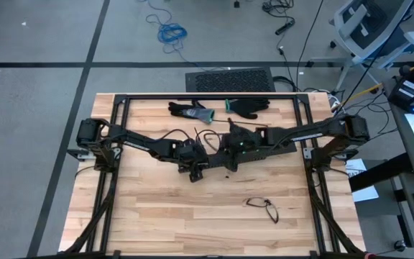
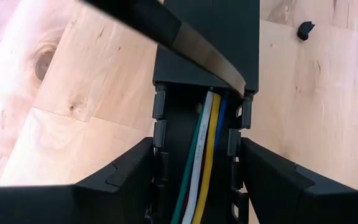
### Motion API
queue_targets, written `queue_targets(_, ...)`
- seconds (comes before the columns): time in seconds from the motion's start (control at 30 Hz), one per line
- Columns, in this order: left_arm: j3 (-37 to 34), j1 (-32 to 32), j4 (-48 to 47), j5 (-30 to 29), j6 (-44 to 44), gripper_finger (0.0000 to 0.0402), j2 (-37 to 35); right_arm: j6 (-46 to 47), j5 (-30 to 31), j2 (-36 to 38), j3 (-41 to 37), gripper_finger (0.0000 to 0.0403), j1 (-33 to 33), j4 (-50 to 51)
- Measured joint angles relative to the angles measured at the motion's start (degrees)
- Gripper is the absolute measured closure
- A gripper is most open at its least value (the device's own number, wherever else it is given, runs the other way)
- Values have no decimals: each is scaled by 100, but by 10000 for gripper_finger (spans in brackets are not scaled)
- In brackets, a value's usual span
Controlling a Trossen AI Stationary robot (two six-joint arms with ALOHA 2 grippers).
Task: Ziptie cables
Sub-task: Close the black cable duct
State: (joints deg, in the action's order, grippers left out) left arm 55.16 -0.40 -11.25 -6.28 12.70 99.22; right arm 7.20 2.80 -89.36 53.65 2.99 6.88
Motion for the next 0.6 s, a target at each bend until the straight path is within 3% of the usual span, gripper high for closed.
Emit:
queue_targets(0.27,0,0,7,-11,1,181,0,-77,158,132,435,403,41,1991)
queue_targets(0.6,-7,0,29,-20,6,181,0,-42,156,-197,203,403,37,2150)
